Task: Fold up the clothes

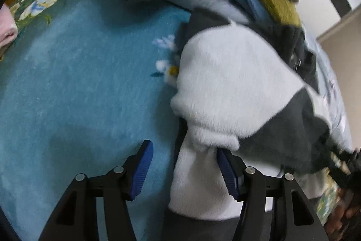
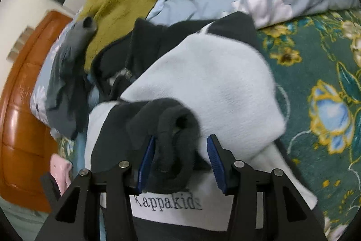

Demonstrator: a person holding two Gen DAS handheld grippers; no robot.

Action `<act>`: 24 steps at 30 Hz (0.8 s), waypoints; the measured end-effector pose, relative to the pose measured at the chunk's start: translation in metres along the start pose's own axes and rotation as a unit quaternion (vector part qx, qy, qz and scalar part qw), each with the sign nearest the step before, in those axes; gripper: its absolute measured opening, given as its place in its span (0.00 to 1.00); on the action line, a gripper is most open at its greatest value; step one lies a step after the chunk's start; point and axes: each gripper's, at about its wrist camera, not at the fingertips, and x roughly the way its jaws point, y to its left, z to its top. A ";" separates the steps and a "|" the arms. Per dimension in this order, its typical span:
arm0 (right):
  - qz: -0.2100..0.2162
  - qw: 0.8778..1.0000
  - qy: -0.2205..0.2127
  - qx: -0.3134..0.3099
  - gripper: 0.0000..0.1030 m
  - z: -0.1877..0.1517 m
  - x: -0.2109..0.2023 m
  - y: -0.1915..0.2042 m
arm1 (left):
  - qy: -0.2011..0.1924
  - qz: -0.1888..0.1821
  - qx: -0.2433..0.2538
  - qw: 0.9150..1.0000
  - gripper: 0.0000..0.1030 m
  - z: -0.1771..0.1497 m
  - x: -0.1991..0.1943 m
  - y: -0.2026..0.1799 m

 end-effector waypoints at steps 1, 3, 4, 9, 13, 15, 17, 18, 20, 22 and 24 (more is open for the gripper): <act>0.001 1.000 0.008 -0.015 0.45 -0.002 0.002 0.008 | -0.007 -0.012 -0.011 1.000 0.60 0.002 -0.003 0.002; -0.010 0.999 0.015 -0.035 0.22 -0.003 0.005 0.019 | -0.016 -0.019 -0.023 0.999 0.60 0.003 -0.006 0.008; -0.018 0.999 0.014 -0.040 0.19 -0.002 0.004 0.022 | -0.014 -0.014 -0.023 1.000 0.60 0.003 -0.006 0.010; -0.037 0.995 -0.033 -0.087 0.17 0.018 -0.029 0.036 | -0.016 -0.020 -0.039 0.999 0.60 0.002 -0.009 0.021; -0.027 0.987 -0.099 -0.126 0.17 0.039 -0.077 0.038 | -0.028 -0.017 -0.046 0.998 0.60 0.000 -0.012 0.024; -0.041 0.988 -0.094 -0.114 0.17 0.045 -0.076 0.022 | -0.025 -0.011 -0.055 0.998 0.60 -0.002 -0.011 0.029; -0.055 0.993 -0.064 -0.083 0.17 0.047 -0.059 -0.003 | -0.021 -0.009 -0.072 0.997 0.60 -0.002 -0.008 0.035; -0.069 0.994 -0.050 -0.070 0.17 0.045 -0.048 -0.015 | -0.021 -0.012 -0.084 0.996 0.60 -0.002 -0.007 0.037; -0.088 0.995 -0.033 -0.038 0.18 0.043 -0.032 -0.038 | -0.024 -0.021 -0.099 0.995 0.60 -0.001 -0.009 0.041; -0.082 0.996 -0.026 0.000 0.18 0.041 -0.023 -0.056 | -0.023 -0.026 -0.103 0.994 0.60 -0.002 -0.010 0.040; -0.091 0.996 -0.023 0.006 0.19 0.042 -0.017 -0.059 | -0.019 -0.039 -0.102 0.994 0.60 -0.003 -0.012 0.039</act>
